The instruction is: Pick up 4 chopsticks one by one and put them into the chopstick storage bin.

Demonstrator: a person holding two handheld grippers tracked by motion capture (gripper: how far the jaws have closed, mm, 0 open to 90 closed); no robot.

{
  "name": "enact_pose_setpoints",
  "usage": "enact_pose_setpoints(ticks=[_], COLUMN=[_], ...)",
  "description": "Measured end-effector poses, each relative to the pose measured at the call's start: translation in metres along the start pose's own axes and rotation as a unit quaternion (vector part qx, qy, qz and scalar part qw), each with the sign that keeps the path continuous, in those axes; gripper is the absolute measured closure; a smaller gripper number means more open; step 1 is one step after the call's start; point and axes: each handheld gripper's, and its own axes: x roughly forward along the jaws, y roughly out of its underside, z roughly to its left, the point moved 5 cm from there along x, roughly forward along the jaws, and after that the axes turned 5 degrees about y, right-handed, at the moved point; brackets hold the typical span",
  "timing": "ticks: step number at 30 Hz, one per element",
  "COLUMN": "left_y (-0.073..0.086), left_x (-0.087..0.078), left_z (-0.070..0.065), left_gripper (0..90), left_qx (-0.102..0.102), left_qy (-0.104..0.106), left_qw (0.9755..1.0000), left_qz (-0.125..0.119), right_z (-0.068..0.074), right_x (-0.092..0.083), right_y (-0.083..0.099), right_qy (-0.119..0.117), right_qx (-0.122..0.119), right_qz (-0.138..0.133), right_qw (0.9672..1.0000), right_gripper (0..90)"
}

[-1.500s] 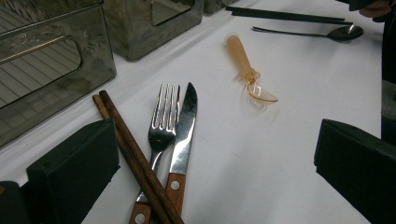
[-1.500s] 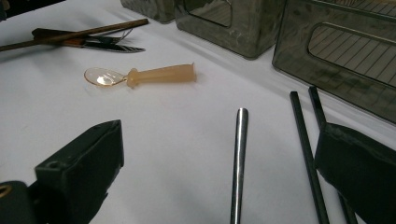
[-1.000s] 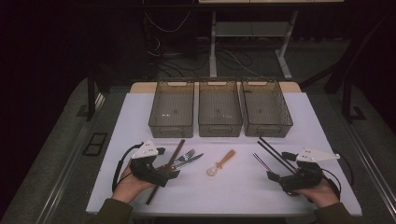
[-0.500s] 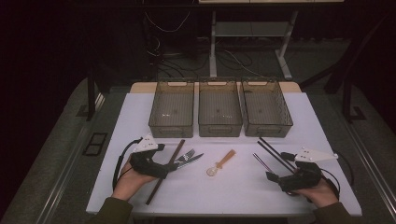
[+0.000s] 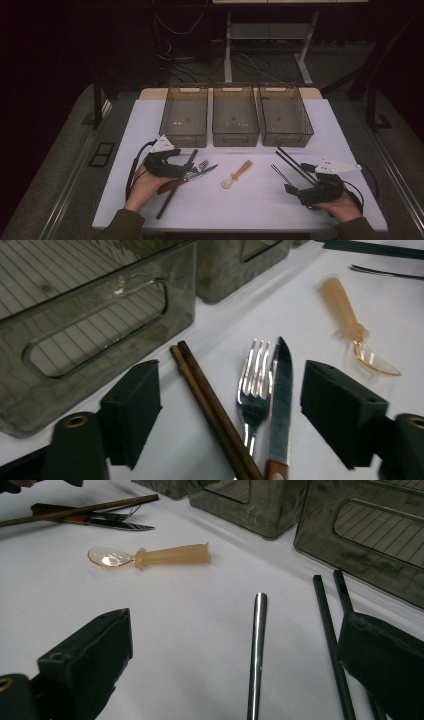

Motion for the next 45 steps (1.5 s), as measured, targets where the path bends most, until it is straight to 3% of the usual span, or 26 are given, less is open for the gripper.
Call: enact_pose_setpoints(ticks=[7,14,17,22,29,36,45], left_y=[-0.007,-0.01,-0.008,-0.005,-0.006,-0.007,-0.006], left_x=[0.01,0.021,0.026,0.037,0.046,0.051,0.052], left_z=[0.006,0.01,0.011,0.014,0.02,0.023,0.025], left_gripper=[35.8,46.8,54.6,58.0,60.6,62.2,67.2], left_qx=[-0.008,-0.011,-0.018,-0.019,-0.018,-0.033,-0.026], left_qy=[-0.001,-0.006,-0.004,-0.011,-0.024,-0.024,-0.024], left_qw=[1.0,0.9998,0.9992,0.9975,0.9959,0.9952,0.9944], left_qz=[-0.001,0.016,0.034,0.068,0.086,0.089,0.099], right_z=[0.0,0.0,-0.001,-0.001,-0.001,-0.001,-0.001], right_x=[0.0,-0.001,-0.002,-0.002,-0.002,-0.002,-0.002], right_y=[0.0,-0.001,-0.001,-0.001,0.0,-0.001,-0.001], right_qy=[0.002,0.001,0.002,0.003,0.002,0.003,0.004], right_qx=[0.001,0.002,0.005,0.006,0.006,0.007,0.006], right_qz=[-0.002,-0.005,-0.005,-0.006,-0.008,-0.008,-0.007], right_qw=[1.0,1.0,1.0,1.0,0.9999,0.9999,0.9999], right_gripper=[1.8,1.8,1.8,1.8,1.8,1.8,1.8])
